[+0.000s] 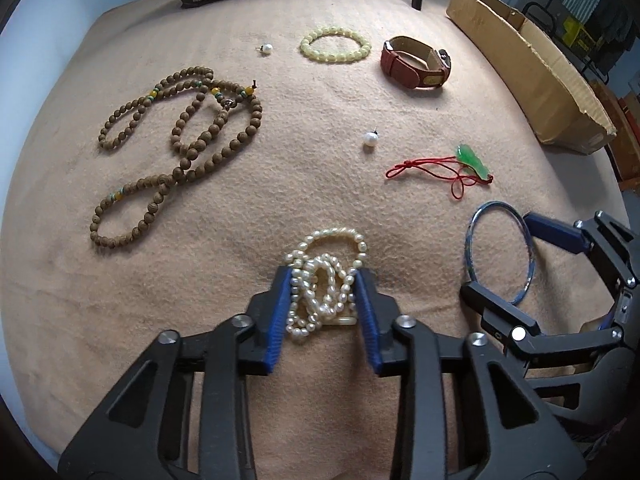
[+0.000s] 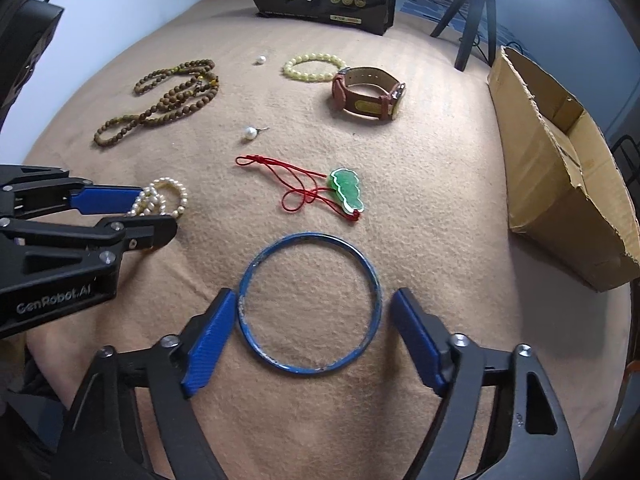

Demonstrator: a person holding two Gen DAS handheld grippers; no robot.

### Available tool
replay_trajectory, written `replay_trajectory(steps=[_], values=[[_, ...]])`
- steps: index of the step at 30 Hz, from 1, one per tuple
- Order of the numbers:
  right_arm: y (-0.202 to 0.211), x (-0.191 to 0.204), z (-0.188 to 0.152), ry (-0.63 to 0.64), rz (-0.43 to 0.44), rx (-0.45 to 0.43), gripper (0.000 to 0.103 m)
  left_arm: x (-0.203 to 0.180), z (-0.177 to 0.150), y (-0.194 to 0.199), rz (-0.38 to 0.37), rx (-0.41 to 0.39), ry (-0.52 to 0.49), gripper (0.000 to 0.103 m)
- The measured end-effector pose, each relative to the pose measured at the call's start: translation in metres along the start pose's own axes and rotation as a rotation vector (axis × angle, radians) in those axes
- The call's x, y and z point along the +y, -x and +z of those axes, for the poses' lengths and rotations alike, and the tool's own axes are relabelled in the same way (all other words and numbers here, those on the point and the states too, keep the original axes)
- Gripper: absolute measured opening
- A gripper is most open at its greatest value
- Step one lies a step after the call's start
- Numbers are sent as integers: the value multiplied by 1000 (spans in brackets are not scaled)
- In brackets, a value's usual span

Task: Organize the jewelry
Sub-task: 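Grasp the pearl necklace with the left tool while the right tool grasps the blue bangle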

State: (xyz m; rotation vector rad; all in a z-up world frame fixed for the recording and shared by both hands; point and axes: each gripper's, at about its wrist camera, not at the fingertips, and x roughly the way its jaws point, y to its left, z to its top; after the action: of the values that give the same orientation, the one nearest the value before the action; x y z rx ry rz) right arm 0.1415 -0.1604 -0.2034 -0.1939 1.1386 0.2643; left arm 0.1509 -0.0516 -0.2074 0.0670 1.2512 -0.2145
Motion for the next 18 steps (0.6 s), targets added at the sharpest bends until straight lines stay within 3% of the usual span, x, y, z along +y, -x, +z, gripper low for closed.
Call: replay_trajectory(steps=[6,18], values=[[2,1,1,-2,6,-2,71,11,0,4,-27,-6,31,12],[25,-8,5,-38,-2,-50,71,32,0,29,-61,-51,109,9]])
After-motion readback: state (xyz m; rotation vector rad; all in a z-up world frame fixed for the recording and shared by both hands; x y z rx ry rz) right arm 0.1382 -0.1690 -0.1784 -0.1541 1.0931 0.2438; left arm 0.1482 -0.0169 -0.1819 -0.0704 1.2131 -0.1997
